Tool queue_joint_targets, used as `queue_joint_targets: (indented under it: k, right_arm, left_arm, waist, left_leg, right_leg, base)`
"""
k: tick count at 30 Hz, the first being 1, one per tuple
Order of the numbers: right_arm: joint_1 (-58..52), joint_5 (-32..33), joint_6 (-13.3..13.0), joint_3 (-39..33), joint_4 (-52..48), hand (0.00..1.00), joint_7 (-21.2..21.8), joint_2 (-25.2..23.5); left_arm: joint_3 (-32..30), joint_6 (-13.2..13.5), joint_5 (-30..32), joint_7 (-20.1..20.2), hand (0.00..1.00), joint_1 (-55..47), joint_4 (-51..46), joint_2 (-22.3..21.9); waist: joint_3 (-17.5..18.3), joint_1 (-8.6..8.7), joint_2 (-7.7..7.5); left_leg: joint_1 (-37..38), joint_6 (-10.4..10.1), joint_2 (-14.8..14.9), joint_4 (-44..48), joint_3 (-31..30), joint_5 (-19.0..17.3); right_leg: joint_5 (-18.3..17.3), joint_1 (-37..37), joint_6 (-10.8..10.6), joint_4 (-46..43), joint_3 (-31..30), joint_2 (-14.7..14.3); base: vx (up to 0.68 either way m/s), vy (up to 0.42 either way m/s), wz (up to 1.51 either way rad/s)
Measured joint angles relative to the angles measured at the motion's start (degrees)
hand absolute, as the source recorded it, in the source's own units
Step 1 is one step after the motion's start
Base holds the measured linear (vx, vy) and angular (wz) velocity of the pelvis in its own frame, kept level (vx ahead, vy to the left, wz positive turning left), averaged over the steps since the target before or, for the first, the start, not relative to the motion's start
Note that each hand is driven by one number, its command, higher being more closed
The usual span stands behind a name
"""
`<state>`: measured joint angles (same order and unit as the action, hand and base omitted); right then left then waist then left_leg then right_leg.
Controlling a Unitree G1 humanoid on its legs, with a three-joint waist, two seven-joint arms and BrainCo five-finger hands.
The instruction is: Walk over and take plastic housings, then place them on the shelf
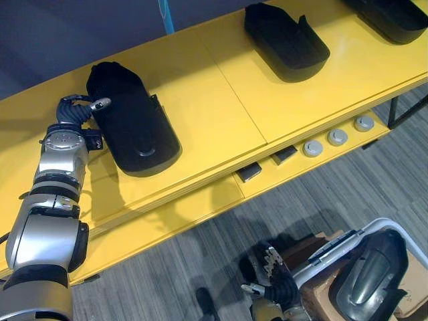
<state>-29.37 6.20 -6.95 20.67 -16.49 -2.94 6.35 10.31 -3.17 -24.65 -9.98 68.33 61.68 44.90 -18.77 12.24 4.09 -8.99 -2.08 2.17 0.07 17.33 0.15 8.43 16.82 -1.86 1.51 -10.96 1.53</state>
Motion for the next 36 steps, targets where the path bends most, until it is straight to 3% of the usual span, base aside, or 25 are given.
queue_joint_targets:
  k: [7,12,16,19,20,24,28,31,36]
  right_arm:
    - [0.00,-0.04,-0.01,-0.01,0.04,0.00,-0.49,0.01]
    - [0.01,0.04,-0.02,-0.39,0.33,0.00,-0.31,0.16]
    - [0.35,0.09,-0.01,-0.43,2.03,0.00,0.82,0.13]
    - [0.62,0.07,-0.03,-1.15,2.59,0.00,1.55,0.25]
    - [0.92,0.02,-0.10,-1.95,3.22,0.00,1.73,0.25]
    - [2.93,-0.04,-0.66,-5.31,8.25,0.00,1.62,-0.04]
    - [2.40,-0.90,-1.15,-8.77,9.20,0.00,0.99,-2.10]
    - [2.13,-1.29,-1.38,-9.37,9.81,0.00,0.74,-3.09]
    - [-0.67,-1.89,-1.48,-9.19,10.68,0.00,0.86,-4.23]
  left_arm:
    - [-1.02,1.52,-2.71,-2.15,0.00,-0.02,-4.27,-0.50]
    - [-0.38,4.06,-6.70,-1.86,0.00,-0.28,-6.18,-0.74]
    - [0.23,4.18,-6.51,-0.62,0.00,-0.59,-6.62,-1.01]
    - [-0.63,5.13,-5.23,-1.88,0.00,-4.23,-15.11,-1.41]
    - [-2.75,6.19,-3.41,-2.76,1.00,-8.21,-21.77,-2.81]
    - [-7.62,11.95,5.55,-9.30,1.00,-28.06,-45.72,-12.42]
    - [-8.46,14.02,11.84,-11.02,1.00,-47.29,-59.80,-26.67]
    - [-5.12,14.21,13.10,-10.41,1.00,-56.27,-63.06,-33.40]
    - [-1.53,14.18,14.84,-7.94,1.00,-60.94,-63.01,-37.93]
  waist:
    - [0.00,-0.22,0.01]
    - [0.00,-0.32,0.01]
    - [0.02,-0.29,-0.01]
    - [0.28,-0.09,-0.08]
    - [0.96,-0.21,-0.13]
    - [5.18,-0.93,0.00]
    - [8.92,-2.01,0.43]
    - [10.99,-2.69,0.56]
    - [13.16,-2.62,0.70]
  left_leg:
    - [0.14,0.00,0.03,0.33,0.05,0.01]
    - [2.42,0.02,0.05,0.34,-0.14,0.01]
    - [4.07,0.02,0.00,0.18,-1.03,0.00]
    - [5.02,0.03,-0.02,-0.02,-2.27,-0.01]
    - [5.50,0.03,-0.03,-0.19,-2.91,0.00]
    - [7.69,0.04,-0.16,-0.94,-4.44,0.00]
    - [10.74,0.19,-0.25,-2.80,-6.14,0.13]
    - [11.81,0.28,-0.40,-3.63,-6.56,0.28]
    - [12.39,0.46,-0.45,-4.22,-6.29,0.59]
  right_leg:
    - [0.01,-0.34,-0.01,0.00,0.01,0.00]
    - [0.00,-2.76,-0.01,0.17,0.27,0.00]
    - [-0.01,-4.89,0.01,0.72,0.92,0.12]
    - [-0.01,-6.53,0.01,1.16,2.26,0.32]
    - [-0.01,-7.31,0.01,1.50,2.73,0.37]
    - [-0.27,-10.71,0.07,3.12,4.26,0.62]
    - [-1.24,-13.56,-0.02,3.22,6.35,0.57]
    - [-1.60,-14.56,-0.14,3.23,7.05,0.65]
    - [-1.66,-14.71,-0.21,3.21,6.87,0.63]
  base:
    - [0.01,0.028,0.00]
    - [0.00,0.030,0.01]
    - [-0.04,0.040,0.09]
    - [-0.02,0.035,0.22]
    - [0.02,0.034,0.25]
    - [0.07,0.032,0.18]
    - [0.06,0.020,0.22]
    - [0.01,0.018,0.13]
    - [-0.01,-0.001,-0.02]
